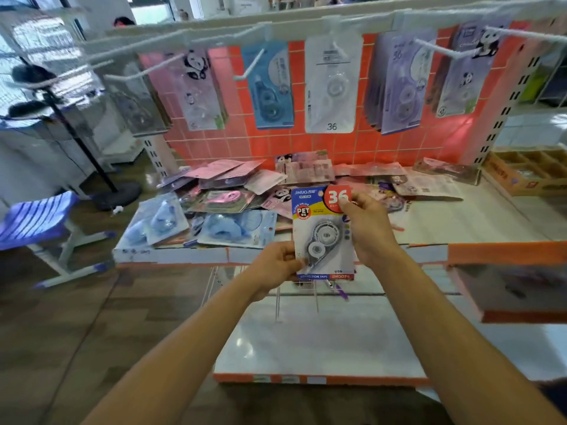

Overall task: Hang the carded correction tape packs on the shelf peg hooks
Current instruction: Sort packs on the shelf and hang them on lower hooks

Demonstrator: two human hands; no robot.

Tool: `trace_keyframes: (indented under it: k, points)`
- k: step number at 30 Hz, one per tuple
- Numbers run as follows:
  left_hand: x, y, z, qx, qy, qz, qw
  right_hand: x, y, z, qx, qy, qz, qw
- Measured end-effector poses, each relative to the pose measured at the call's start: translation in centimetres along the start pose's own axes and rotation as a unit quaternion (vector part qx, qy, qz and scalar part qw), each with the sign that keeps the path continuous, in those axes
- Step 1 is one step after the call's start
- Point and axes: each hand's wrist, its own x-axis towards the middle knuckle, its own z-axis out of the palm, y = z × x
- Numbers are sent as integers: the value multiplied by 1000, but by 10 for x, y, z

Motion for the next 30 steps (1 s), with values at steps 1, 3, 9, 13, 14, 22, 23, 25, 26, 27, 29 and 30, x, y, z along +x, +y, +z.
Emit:
trace_keyframes:
  k: [1, 3, 9, 13, 14, 22, 23, 25, 26, 27, 29, 30]
  points:
    - [-9, -7, -8, 4, 1, -9, 1000, -9, 4, 8, -1, 0, 4, 1000]
    - [-27, -20, -22, 10, 3, -17, 1000, -27, 11, 23, -4, -4, 5, 1000]
    - [-74, -59, -50, 7, -3, -40, 999, -69, 44, 57, -29, -15, 26, 999]
    - [-90, -93, -60, 15, -14, -74, 997, -93, 70, 69, -33, -25, 37, 998]
    - [-91, -101, -62, 18, -16, -79, 997, -96, 76, 72, -32, -28, 47, 998]
    - [-76, -161, -63, 43, -7, -121, 992, -92, 128, 78, -50, -35, 113, 992]
    - [-72, -169, -62, 48, -6, -127, 991, -89, 136, 77, -50, -34, 123, 991]
    - [-62, -185, -61, 60, -4, -134, 989, -82, 154, 76, -52, -36, 137, 989]
    - [-58, -193, -61, 68, -2, -137, 988, -78, 164, 75, -58, -39, 141, 988]
    - [-53, -202, -60, 74, 0, -140, 987, -73, 174, 75, -65, -42, 146, 986]
    - [-44, -220, -58, 75, -1, -146, 986, -66, 197, 76, -79, -41, 156, 984]
    - [-39, -230, -57, 78, -2, -147, 986, -62, 210, 76, -85, -39, 162, 982]
